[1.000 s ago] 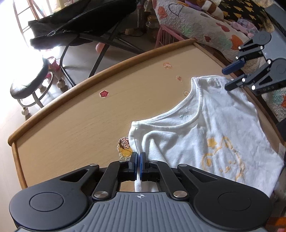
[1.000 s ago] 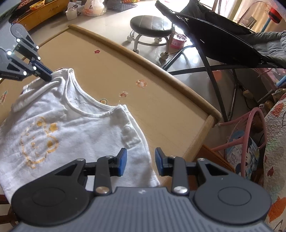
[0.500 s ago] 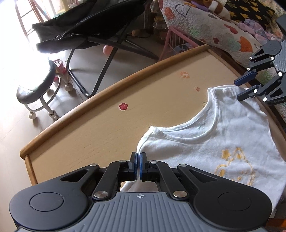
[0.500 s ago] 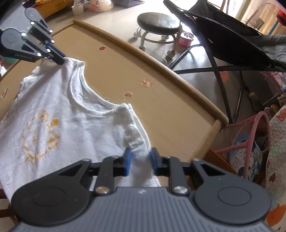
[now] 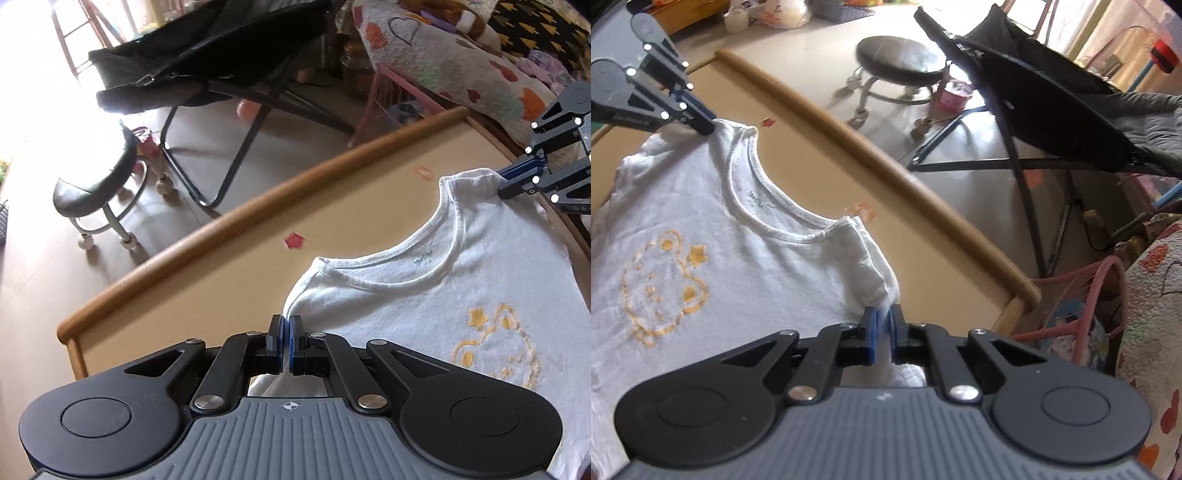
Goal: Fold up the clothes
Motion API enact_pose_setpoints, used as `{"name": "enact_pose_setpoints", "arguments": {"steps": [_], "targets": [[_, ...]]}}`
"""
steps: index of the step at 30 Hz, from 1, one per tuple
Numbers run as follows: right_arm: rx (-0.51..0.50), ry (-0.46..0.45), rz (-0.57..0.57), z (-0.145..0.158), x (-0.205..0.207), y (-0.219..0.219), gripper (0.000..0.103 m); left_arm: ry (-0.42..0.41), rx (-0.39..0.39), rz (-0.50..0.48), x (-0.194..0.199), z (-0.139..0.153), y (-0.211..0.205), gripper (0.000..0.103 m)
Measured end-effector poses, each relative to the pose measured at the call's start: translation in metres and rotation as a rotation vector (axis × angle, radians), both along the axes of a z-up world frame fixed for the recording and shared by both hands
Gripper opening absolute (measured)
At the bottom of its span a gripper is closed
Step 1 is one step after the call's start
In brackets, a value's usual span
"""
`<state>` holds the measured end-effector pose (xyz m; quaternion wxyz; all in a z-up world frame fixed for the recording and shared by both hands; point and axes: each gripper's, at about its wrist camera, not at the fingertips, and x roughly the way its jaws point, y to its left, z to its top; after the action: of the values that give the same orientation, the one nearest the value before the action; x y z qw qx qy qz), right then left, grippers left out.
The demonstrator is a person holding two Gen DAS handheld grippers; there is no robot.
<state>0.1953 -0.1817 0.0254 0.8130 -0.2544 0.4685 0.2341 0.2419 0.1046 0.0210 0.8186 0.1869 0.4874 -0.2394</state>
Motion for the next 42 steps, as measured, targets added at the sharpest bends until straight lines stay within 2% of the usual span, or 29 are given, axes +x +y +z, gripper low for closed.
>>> {"name": "enact_pose_setpoints", "arguments": {"steps": [11,13,15,19,24,27,34,39,42], "targets": [[0.002,-0.082,-0.061,-0.004,0.017,-0.003,0.008,-0.070,-0.011,0.061,0.023,-0.002,-0.006,0.004],[-0.006,-0.090,-0.064,-0.004,0.017,-0.003,0.012,-0.090,-0.015,0.067,0.023,-0.003,-0.006,0.013],[-0.002,-0.081,-0.072,-0.003,0.017,-0.005,0.017,-0.104,-0.025,0.078,0.023,-0.003,-0.005,0.013],[-0.018,-0.134,-0.117,0.008,0.015,-0.012,0.027,-0.096,-0.088,0.146,0.025,0.001,0.004,0.013],[0.044,-0.128,-0.191,0.030,0.015,-0.023,0.029,-0.095,-0.128,0.220,0.020,0.013,0.018,0.013],[0.073,-0.119,-0.206,0.043,0.004,-0.020,0.029,-0.052,-0.172,0.262,0.017,0.017,0.030,0.014],[0.105,-0.088,-0.156,0.064,-0.049,0.011,0.030,-0.012,-0.166,0.337,0.009,0.011,0.048,0.015],[0.141,-0.068,-0.148,0.067,-0.085,0.024,0.031,0.021,-0.166,0.391,0.007,-0.002,0.058,0.015],[0.124,-0.059,-0.160,0.061,-0.102,0.025,0.032,0.022,-0.167,0.407,0.005,-0.009,0.059,0.015]]}}
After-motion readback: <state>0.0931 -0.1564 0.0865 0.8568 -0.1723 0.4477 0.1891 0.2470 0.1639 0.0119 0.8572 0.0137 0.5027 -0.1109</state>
